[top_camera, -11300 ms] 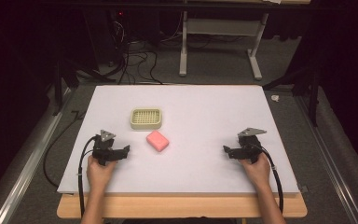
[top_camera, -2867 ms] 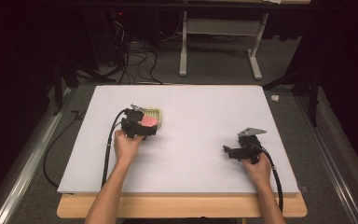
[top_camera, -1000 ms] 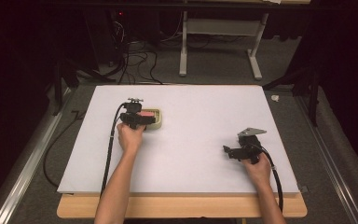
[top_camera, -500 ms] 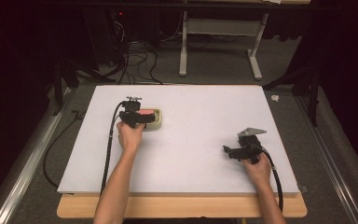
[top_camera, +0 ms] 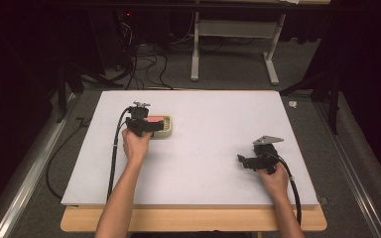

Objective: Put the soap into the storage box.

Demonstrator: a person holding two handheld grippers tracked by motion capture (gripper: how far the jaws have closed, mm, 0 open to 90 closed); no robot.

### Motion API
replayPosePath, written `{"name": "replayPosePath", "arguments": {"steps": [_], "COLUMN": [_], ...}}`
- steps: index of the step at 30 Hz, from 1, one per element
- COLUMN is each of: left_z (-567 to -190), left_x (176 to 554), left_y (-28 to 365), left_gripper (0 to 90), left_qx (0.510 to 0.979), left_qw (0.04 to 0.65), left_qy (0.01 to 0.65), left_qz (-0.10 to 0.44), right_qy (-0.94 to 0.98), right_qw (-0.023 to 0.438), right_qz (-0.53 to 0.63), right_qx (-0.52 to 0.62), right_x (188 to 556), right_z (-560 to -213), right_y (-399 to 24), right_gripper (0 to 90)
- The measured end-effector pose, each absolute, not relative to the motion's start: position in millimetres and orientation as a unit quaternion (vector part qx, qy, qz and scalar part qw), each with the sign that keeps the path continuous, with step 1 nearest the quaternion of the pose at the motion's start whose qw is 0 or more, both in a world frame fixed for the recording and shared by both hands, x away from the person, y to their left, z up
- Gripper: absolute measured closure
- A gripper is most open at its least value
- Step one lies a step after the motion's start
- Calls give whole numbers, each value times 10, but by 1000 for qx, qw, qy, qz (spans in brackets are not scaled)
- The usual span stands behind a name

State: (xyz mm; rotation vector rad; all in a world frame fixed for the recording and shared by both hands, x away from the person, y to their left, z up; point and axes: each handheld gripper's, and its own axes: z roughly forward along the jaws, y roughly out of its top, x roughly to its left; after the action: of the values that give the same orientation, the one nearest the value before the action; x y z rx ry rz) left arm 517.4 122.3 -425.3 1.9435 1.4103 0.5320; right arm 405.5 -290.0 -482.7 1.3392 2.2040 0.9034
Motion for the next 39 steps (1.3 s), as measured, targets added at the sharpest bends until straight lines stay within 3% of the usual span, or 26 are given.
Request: {"name": "replayPosePath", "arguments": {"steps": [12, 39], "left_z": [-4187, -4002], "left_x": [5061, 4817], "left_y": [1237, 1380], "left_gripper": [145, 162], "left_qx": [766, 761], "left_qw": [324, 363], "left_qy": [518, 499], "left_qz": [202, 201], "right_qy": [790, 790], "right_qw": [203, 203], "right_qz": [323, 323], "right_qx": [479, 479], "right_x": [4055, 4055], "right_z": [-4827, -4827], "right_y": [-2902, -2902], "right_gripper": [195, 195]}}
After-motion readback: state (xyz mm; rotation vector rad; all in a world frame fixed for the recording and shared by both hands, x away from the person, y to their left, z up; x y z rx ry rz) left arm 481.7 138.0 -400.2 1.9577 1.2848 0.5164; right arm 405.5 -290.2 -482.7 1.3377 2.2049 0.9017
